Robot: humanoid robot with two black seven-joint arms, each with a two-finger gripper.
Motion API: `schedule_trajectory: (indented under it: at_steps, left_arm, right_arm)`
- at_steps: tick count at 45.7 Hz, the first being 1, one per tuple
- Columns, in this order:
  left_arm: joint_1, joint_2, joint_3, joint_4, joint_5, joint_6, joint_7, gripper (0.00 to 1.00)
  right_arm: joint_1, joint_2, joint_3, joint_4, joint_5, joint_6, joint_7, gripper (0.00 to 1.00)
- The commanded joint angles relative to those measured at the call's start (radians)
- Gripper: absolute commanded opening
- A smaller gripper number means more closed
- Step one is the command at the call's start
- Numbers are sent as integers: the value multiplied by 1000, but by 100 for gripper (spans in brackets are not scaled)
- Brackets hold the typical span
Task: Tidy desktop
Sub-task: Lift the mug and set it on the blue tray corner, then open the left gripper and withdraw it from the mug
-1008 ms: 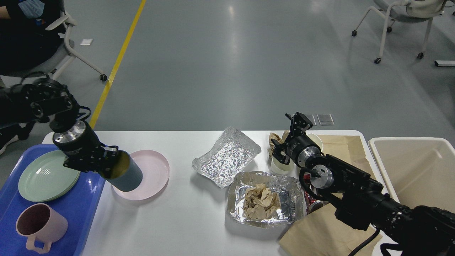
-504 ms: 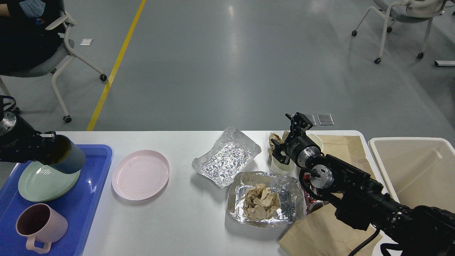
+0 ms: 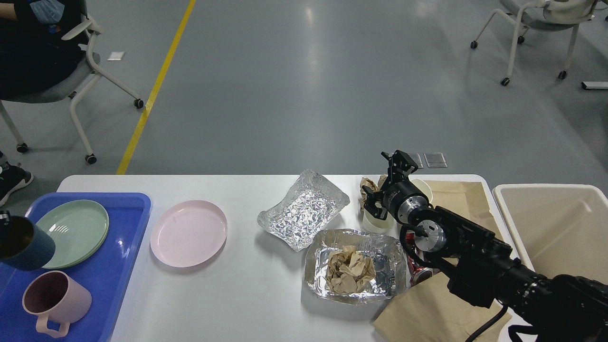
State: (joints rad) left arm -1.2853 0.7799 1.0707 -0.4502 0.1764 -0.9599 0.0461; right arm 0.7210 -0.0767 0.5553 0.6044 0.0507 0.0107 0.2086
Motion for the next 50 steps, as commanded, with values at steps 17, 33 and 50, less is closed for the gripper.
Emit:
schedule_trajectory:
  at_steps: [17,33,50]
  left_arm:
    - [184,-16,-51,128,-18,0,-14,0]
    - [264,-67,-54,183,-18,0,-14,2]
    - [304,-105,-54,196,-17,0,-14,9]
  right_arm:
    - [0,0,0,0,0,0,0,100]
    - [0,0,0,0,0,0,0,100]
    - [0,0,0,0,0,0,0,100]
